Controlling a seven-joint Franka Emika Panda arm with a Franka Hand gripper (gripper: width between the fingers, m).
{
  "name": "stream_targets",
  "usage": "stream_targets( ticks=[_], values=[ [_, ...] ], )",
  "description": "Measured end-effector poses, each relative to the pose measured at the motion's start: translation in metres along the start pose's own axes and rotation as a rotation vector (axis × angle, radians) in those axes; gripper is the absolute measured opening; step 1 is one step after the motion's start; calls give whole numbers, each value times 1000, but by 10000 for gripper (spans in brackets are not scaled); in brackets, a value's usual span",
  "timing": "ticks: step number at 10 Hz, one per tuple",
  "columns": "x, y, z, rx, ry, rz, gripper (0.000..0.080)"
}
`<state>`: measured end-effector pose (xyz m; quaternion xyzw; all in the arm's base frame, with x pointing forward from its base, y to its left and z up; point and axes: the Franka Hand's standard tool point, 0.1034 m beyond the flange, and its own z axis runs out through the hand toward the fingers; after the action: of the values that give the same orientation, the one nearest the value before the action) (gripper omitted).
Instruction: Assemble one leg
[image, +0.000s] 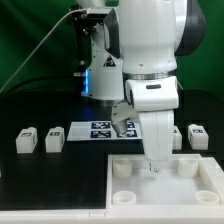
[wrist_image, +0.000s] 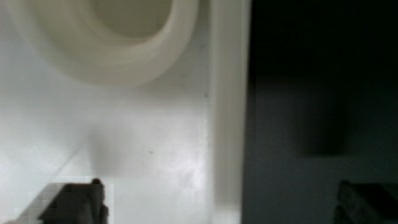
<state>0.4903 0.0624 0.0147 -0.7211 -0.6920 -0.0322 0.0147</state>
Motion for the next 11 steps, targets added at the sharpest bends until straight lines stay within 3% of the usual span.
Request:
stream_targets(
  ticks=[3,5,8,11],
  values=[
    [12,-4,-25,-32,-5,145,649],
    [38,-14,-35,-35,3,437,649],
    [76,-25,-35,-25,24,817,649],
    [80,-28,-33,-10,45,1112,649]
  ],
)
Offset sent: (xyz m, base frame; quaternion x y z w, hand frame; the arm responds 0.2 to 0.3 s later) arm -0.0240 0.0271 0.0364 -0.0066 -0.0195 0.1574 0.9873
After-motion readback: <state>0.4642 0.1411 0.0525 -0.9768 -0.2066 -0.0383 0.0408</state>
